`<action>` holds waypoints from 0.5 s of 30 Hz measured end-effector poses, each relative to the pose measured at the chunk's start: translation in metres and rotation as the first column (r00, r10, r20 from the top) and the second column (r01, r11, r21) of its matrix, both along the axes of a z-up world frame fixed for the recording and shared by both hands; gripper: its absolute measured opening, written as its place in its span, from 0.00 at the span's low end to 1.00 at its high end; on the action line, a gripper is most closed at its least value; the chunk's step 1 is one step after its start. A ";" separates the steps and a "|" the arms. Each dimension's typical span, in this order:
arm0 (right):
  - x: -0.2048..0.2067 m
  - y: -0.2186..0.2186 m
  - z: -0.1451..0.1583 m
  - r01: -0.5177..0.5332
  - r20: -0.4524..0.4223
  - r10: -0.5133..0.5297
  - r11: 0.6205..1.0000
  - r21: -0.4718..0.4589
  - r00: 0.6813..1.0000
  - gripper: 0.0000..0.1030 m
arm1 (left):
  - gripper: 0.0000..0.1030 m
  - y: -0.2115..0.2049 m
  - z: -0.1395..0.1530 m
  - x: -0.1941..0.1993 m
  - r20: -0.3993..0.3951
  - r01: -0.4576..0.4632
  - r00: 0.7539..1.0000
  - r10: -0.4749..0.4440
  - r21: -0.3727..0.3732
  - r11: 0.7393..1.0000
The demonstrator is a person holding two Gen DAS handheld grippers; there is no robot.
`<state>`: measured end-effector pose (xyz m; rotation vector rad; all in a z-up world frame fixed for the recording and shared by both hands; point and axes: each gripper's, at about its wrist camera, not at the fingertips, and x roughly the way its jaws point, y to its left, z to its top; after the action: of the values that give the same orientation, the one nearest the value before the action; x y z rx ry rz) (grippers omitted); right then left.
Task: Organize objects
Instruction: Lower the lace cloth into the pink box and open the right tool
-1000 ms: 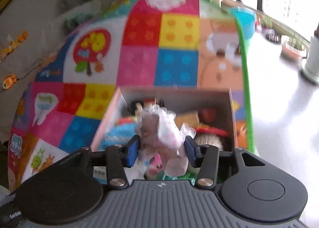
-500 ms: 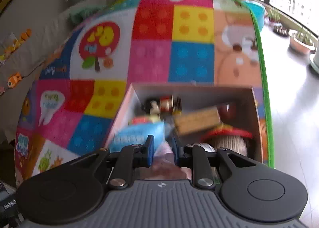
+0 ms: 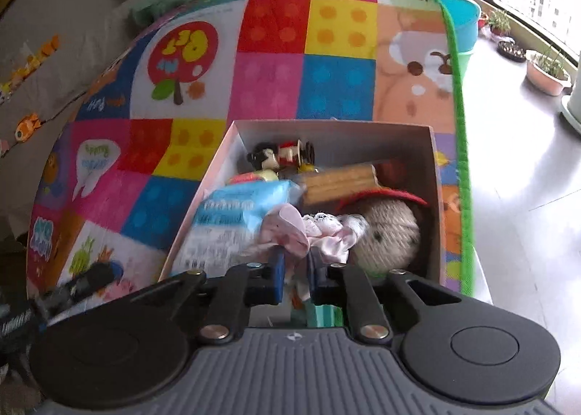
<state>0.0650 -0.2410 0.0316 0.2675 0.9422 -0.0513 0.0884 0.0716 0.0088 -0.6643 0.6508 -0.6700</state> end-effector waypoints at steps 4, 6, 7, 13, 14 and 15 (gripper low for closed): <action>0.033 0.010 -0.015 -0.011 -0.025 0.010 1.000 -0.024 1.000 0.09 | 0.33 0.000 -0.001 0.001 -0.007 -0.006 1.000 0.006 0.009 1.000; 0.048 0.011 -0.027 -0.005 -0.046 0.002 0.998 -0.062 0.999 0.09 | 0.33 0.000 -0.002 0.002 -0.011 -0.006 1.000 0.006 0.015 1.000; 0.053 0.009 -0.034 0.007 -0.063 -0.011 0.998 -0.069 0.998 0.09 | 0.33 0.000 -0.002 0.002 -0.012 -0.006 1.000 0.006 0.018 1.000; 0.034 0.000 -0.031 0.005 -0.075 -0.009 0.999 -0.053 0.997 0.09 | 0.33 -0.004 0.000 0.005 -0.032 -0.003 0.999 0.005 0.060 0.998; 0.029 0.000 -0.028 0.000 -0.064 -0.003 0.999 -0.050 0.998 0.13 | 0.33 -0.006 0.002 0.006 -0.045 0.000 0.999 0.004 0.075 0.997; 0.022 0.000 -0.022 -0.014 -0.046 0.011 0.999 -0.047 0.999 0.19 | 0.33 -0.007 0.004 0.007 -0.053 0.003 0.999 0.001 0.091 0.996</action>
<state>0.0875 -0.2411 0.0094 0.2179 0.9870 -0.0681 0.0951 0.0647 0.0126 -0.5985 0.7263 -0.6216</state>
